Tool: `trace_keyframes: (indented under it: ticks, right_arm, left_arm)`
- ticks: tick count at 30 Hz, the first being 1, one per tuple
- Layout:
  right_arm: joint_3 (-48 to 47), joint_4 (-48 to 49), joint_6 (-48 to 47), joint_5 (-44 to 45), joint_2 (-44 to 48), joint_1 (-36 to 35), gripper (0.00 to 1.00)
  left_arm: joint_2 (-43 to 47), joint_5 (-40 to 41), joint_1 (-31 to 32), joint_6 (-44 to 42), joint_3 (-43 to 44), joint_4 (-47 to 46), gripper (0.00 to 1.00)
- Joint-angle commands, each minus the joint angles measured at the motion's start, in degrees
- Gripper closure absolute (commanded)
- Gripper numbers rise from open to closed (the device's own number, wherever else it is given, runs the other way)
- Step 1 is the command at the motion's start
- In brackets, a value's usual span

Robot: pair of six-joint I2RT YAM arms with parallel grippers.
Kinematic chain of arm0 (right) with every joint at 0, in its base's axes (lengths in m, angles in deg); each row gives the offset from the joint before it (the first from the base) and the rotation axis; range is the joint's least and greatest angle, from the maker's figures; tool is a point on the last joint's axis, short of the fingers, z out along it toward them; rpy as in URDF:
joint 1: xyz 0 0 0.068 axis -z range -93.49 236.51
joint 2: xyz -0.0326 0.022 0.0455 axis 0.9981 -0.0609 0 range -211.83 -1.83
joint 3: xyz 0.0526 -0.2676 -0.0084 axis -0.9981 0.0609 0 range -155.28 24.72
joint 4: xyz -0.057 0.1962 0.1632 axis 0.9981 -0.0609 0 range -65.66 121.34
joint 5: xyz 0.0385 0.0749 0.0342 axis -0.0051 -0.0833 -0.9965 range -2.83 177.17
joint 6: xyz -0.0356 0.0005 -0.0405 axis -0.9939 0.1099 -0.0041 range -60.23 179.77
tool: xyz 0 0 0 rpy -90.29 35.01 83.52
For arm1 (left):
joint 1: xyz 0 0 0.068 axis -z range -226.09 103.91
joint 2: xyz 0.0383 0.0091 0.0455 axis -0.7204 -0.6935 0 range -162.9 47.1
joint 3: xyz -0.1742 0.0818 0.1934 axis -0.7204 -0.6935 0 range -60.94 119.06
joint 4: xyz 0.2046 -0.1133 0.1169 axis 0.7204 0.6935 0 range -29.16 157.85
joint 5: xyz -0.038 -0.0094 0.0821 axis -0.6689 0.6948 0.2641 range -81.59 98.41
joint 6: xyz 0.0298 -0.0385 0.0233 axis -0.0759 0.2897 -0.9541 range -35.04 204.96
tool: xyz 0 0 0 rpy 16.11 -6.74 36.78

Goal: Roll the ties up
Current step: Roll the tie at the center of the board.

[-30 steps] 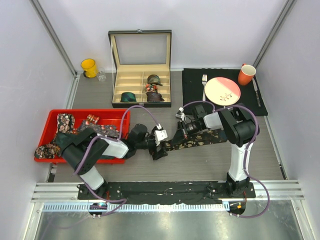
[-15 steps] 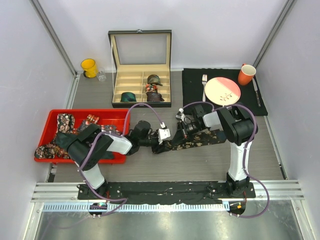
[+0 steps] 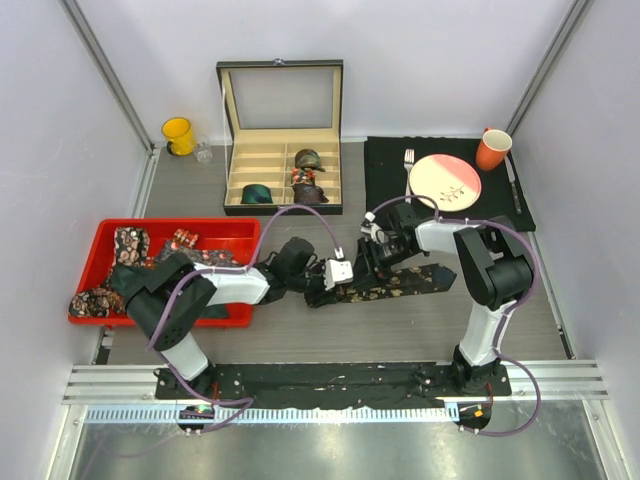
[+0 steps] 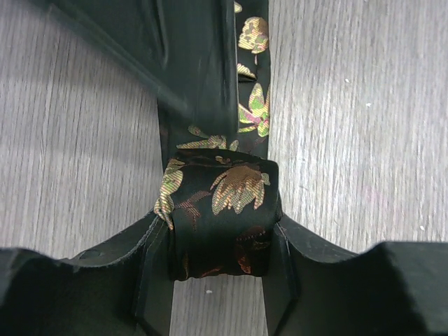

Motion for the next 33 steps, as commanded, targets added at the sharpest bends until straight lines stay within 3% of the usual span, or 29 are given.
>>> trace_keyframes:
  ticks: [1,6,8,10,11,13,14,16,19,24,33]
  right_arm:
    - [-0.72,5.20,9.13,-0.76,1.71,-2.02,0.46]
    - [-1.42,9.42,11.27,0.03,-1.62,-3.69,0.45]
    - [-2.12,9.43,10.48,1.33,-2.07,-3.61,0.50]
    - [-2.30,8.12,8.73,2.13,-2.85,-3.61,0.61]
    - [-2.73,4.89,5.15,3.01,-3.29,-3.61,0.80]
    - [-3.00,1.53,1.09,3.80,-4.87,-3.26,0.99]
    - [-2.74,-0.48,-1.89,4.59,-5.23,-3.08,0.99]
    - [-2.39,-1.55,-4.72,5.21,-5.76,-1.94,0.99]
    - [-1.69,-3.23,-9.90,5.30,-7.69,-0.63,0.99]
    - [-1.68,-5.43,-15.45,7.84,-9.89,0.61,0.99]
    - [-4.14,-5.43,-11.76,13.56,-12.61,0.79,0.99]
  left_arm:
    - [-2.56,5.87,1.65,-2.04,2.47,8.17,0.80]
    - [-4.22,7.20,2.18,-1.52,4.32,9.48,0.80]
    - [-4.23,7.55,2.62,-1.69,4.59,9.84,0.80]
    - [-4.14,7.55,2.62,-1.61,4.76,9.84,0.78]
    - [-4.05,6.94,2.62,-1.52,4.85,10.19,0.75]
    - [-3.44,5.71,2.45,-1.43,4.76,10.10,0.68]
    - [-3.26,4.31,2.27,-0.73,4.59,9.67,0.56]
    - [-2.74,1.41,0.61,0.93,4.41,8.53,0.46]
    - [-2.47,-6.23,-1.68,3.57,4.24,5.11,0.17]
    - [-2.47,-12.48,-1.95,7.96,3.09,-3.94,0.12]
    - [-8.26,-11.44,-0.28,7.72,4.15,-12.40,0.16]
